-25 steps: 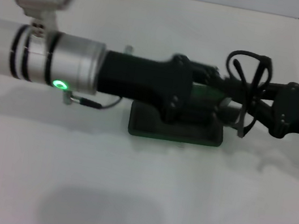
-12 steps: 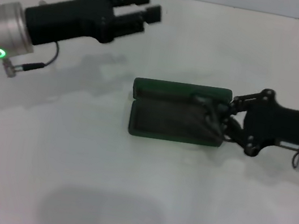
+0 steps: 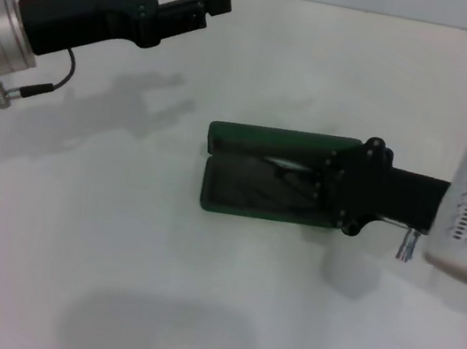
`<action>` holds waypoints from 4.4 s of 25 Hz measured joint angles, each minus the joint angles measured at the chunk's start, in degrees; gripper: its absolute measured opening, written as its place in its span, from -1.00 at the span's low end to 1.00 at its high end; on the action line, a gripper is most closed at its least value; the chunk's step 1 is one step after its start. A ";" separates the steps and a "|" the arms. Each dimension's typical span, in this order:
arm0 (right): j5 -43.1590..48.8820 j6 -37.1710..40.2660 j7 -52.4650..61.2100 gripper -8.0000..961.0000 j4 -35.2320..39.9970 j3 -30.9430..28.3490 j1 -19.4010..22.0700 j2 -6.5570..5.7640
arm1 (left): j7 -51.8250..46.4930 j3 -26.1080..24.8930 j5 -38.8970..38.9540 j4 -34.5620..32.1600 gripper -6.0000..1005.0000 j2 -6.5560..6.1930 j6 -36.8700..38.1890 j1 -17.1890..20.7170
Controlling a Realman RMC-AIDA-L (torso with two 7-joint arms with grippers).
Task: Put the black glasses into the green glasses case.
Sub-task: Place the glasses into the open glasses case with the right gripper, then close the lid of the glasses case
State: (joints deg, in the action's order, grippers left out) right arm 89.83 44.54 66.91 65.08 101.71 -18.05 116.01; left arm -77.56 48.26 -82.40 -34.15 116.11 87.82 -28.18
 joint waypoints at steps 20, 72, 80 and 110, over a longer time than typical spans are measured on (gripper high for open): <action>-0.25 -22.49 -0.22 -0.78 1.26 14.76 -0.52 0.18 | -0.55 0.34 -1.90 0.14 0.13 0.13 -1.25 -1.52; -8.32 -4.32 5.87 -0.19 -12.47 9.90 -9.95 0.17 | -0.08 0.38 -2.86 0.40 0.14 1.27 -1.35 -2.14; -8.37 -5.78 5.70 -0.17 -11.10 9.79 -9.09 -0.03 | -0.04 0.42 -2.86 0.40 0.14 1.32 -1.34 -2.12; -23.84 26.76 -7.20 -0.10 -31.44 -36.76 -2.06 -0.14 | -12.30 9.07 -20.46 5.34 0.14 3.59 -20.86 -15.01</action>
State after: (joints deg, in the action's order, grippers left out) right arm 65.99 71.30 59.71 33.63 64.95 -20.11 115.87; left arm -89.85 57.33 -102.86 -28.81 119.70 66.96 -43.19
